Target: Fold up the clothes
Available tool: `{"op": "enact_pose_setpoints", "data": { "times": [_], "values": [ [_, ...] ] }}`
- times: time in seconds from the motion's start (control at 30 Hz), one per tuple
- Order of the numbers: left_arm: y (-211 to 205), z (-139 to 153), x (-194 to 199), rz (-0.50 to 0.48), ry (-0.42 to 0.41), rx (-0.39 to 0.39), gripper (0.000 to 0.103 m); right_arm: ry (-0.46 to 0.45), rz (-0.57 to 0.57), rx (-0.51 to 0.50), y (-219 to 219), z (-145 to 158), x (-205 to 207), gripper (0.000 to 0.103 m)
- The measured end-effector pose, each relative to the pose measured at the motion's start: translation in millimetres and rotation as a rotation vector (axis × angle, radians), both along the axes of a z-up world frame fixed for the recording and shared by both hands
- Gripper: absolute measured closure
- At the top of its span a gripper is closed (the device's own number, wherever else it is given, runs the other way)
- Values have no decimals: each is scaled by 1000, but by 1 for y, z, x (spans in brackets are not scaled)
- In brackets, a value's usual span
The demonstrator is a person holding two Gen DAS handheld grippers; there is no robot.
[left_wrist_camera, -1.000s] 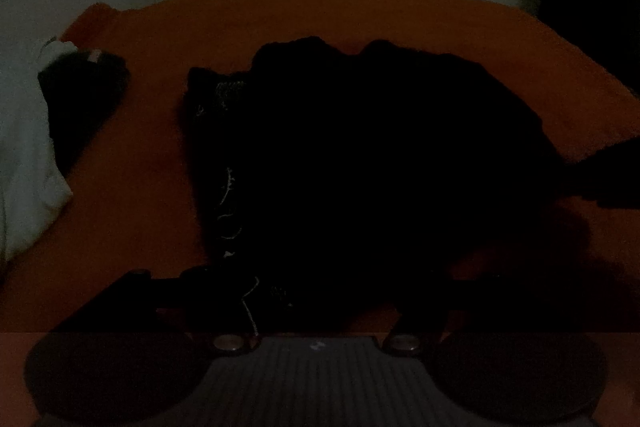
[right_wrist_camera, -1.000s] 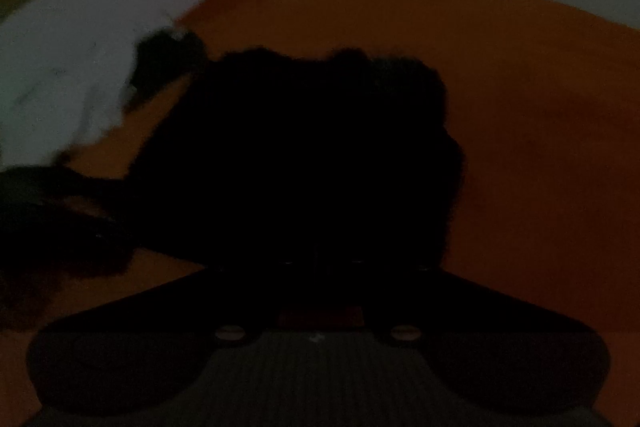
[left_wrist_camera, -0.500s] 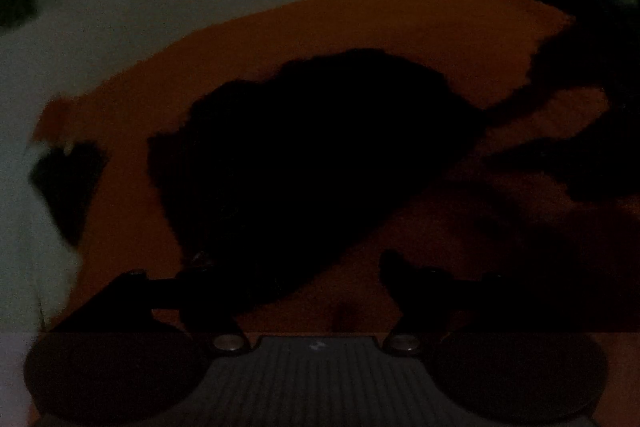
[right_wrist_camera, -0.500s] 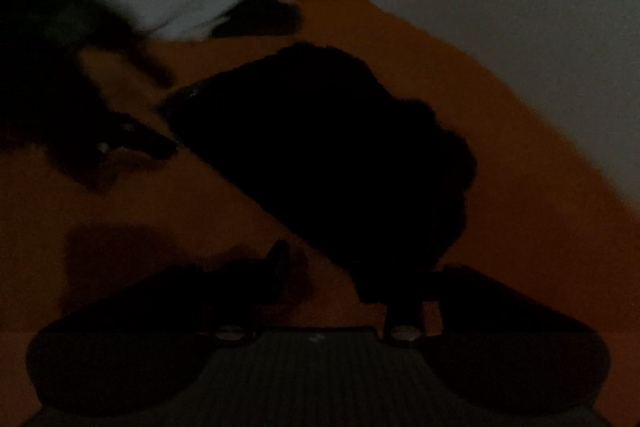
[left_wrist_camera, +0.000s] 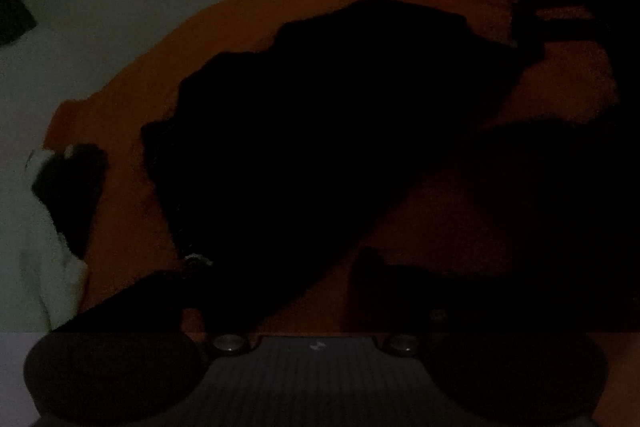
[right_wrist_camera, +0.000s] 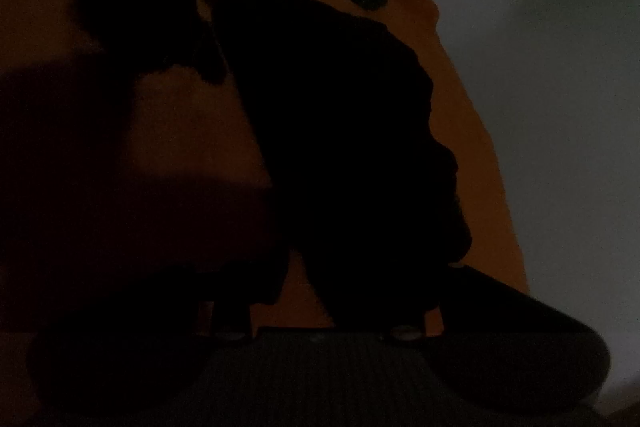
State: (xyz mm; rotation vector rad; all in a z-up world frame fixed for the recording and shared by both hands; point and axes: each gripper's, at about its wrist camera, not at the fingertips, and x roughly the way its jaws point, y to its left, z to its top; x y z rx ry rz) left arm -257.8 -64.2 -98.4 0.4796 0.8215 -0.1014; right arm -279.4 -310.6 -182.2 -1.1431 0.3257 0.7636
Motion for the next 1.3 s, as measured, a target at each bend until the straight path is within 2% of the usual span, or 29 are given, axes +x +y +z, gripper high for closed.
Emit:
{"op": "enact_pose_setpoints", "data": {
  "times": [0.07, 0.33, 0.47, 0.5, 0.57, 0.63, 0.67, 0.7, 0.73, 0.77, 0.8, 0.87, 0.9, 1.07, 1.3],
  "values": [
    [6, 0, 5, 22, -7, -23, 64, -14, 1, 2, 1, -3, 1, 58],
    [12, -10, 17, 17, -29, 4, 49, -60, 6, -22, 14, -19, 2, 55],
    [19, -14, 18, 9, -33, 35, 39, -88, 6, -8, 14, -22, 8, 40],
    [23, -14, 20, 15, -28, 34, 37, -92, -4, 2, 14, -19, 14, 40],
    [29, -13, 21, 30, -25, 25, 37, -94, -15, 19, 15, -15, 25, 40],
    [35, -12, 19, 39, -41, 22, 44, -113, -5, 32, 9, -16, 26, 40],
    [37, -13, 20, 34, -46, 18, 50, -129, 8, 30, 7, -17, 24, 44],
    [37, -13, 20, 29, -56, 15, 59, -129, 21, 30, 5, -17, 21, 57],
    [36, -12, 19, 21, -68, 15, 64, -131, 34, 31, 3, -17, 19, 63],
    [35, -11, 18, 14, -80, 18, 70, -137, 44, 34, 2, -18, 17, 76],
    [35, -10, 17, 13, -91, 16, 76, -145, 53, 37, 1, -18, 15, 84],
    [38, -6, 18, 18, -108, -4, 82, -170, 64, 50, -3, -17, 10, 91],
    [41, -3, 19, 19, -120, -18, 86, -167, 61, 69, -5, -12, 10, 92],
    [44, 32, 12, -28, -209, -17, 91, -126, 36, 148, -14, 24, 11, 94],
    [44, 109, -15, -115, -296, -18, 92, -84, 55, 185, -37, 101, -10, 95]
  ]
}}
